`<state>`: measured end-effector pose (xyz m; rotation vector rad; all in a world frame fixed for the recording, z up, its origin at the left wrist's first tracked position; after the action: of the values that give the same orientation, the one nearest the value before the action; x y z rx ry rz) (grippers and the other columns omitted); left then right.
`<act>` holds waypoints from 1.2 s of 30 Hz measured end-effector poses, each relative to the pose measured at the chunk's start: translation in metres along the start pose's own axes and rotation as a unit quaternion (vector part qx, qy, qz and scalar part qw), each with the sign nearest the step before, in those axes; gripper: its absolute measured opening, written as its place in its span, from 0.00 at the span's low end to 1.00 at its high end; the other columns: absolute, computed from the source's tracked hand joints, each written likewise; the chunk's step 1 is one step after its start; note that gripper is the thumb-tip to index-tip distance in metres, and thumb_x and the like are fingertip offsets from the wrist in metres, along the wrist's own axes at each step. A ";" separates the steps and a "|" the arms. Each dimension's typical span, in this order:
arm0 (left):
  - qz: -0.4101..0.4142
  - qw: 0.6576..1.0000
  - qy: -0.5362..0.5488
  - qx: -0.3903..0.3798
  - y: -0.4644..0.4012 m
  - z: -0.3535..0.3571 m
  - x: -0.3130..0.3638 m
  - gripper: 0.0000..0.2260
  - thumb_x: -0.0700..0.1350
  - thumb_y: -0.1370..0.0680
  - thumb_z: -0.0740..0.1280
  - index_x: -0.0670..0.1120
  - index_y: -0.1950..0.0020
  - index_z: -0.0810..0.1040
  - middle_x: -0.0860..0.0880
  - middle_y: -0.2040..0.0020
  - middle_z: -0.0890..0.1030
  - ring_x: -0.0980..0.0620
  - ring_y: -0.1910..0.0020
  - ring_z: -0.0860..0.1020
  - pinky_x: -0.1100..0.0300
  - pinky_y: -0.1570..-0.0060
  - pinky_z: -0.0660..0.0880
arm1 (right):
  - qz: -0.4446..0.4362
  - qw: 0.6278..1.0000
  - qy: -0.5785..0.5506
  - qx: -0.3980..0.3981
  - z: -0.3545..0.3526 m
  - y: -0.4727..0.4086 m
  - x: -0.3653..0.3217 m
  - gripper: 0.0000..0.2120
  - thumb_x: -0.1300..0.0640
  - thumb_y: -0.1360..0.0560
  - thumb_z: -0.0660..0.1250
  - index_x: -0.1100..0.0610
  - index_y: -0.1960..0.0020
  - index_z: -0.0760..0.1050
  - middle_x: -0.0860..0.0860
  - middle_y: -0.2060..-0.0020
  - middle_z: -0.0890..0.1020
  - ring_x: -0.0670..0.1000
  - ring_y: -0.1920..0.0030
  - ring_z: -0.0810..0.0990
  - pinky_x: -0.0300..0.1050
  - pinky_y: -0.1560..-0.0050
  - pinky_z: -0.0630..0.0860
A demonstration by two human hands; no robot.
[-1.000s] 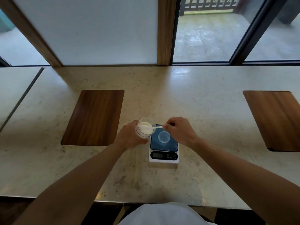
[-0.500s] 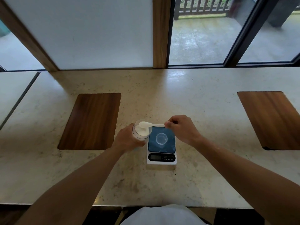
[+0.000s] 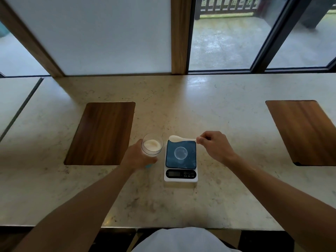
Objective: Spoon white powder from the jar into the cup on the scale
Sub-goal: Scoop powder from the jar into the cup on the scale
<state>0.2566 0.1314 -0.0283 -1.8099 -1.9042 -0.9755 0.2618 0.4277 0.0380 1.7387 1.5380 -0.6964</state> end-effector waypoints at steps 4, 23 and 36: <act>-0.005 1.000 0.006 0.003 0.004 -0.002 -0.006 0.34 0.57 0.38 0.81 0.51 0.35 0.75 0.52 0.42 0.82 0.50 0.44 0.81 0.52 0.42 0.78 | 0.011 1.000 0.022 -0.014 0.008 0.005 0.016 0.10 0.55 0.22 0.66 0.58 0.55 0.83 0.49 0.62 0.83 0.46 0.62 0.79 0.40 0.64 0.71; -0.017 1.000 0.011 -0.008 0.014 -0.001 -0.015 0.36 0.57 0.39 0.81 0.51 0.34 0.75 0.52 0.42 0.83 0.50 0.45 0.81 0.52 0.43 0.79 | 0.074 0.995 0.068 -0.026 0.032 0.009 0.072 0.10 0.54 0.22 0.65 0.56 0.57 0.83 0.47 0.69 0.80 0.47 0.69 0.76 0.40 0.69 0.69; -0.011 1.000 -0.005 -0.019 0.017 0.004 -0.010 0.37 0.55 0.38 0.82 0.50 0.32 0.74 0.50 0.40 0.83 0.48 0.43 0.81 0.51 0.42 0.78 | 0.064 0.994 0.075 -0.036 0.034 0.005 0.060 0.10 0.55 0.21 0.65 0.57 0.56 0.82 0.47 0.68 0.79 0.48 0.68 0.76 0.38 0.69 0.66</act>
<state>0.2746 0.1260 -0.0331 -1.8210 -1.9282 -1.0196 0.2777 0.4371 -0.0281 1.8518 1.5156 -0.4498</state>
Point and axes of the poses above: each hand's wrist, its own y-axis away from the middle knuckle, its own z-axis out of the palm, x = y × z, the point moved 10 cm from there along -y, towards the middle knuckle
